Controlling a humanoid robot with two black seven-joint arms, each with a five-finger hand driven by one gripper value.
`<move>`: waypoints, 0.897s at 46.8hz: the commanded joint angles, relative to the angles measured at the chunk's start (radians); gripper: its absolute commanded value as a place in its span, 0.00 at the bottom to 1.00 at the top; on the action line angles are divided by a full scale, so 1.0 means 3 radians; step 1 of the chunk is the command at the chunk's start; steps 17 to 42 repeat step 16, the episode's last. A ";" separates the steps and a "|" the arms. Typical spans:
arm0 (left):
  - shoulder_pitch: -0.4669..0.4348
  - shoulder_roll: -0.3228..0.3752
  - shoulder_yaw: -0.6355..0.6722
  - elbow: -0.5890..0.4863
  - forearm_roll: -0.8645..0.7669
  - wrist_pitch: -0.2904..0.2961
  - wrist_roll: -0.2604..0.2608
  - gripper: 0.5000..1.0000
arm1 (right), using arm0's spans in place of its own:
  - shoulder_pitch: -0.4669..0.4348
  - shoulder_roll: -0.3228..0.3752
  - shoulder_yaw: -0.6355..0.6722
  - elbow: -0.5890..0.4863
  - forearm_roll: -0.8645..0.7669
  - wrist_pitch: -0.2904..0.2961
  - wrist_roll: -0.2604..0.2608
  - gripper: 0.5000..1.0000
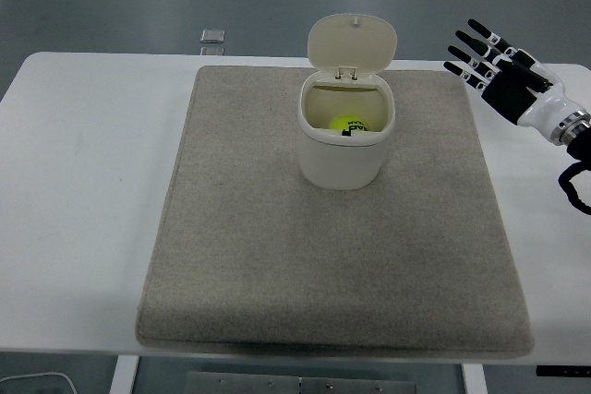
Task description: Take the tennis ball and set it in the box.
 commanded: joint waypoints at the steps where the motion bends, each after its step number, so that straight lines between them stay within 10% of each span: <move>1: 0.0000 0.0000 0.0000 0.0000 0.0000 0.0000 0.0000 0.98 | -0.0007 -0.0003 -0.0005 -0.0003 -0.0019 0.0003 0.0007 0.82; 42: 0.0000 0.0000 0.0000 0.0000 0.0000 0.0000 0.0000 0.98 | -0.0037 -0.0003 -0.0005 -0.0024 -0.0020 0.0028 0.0012 0.82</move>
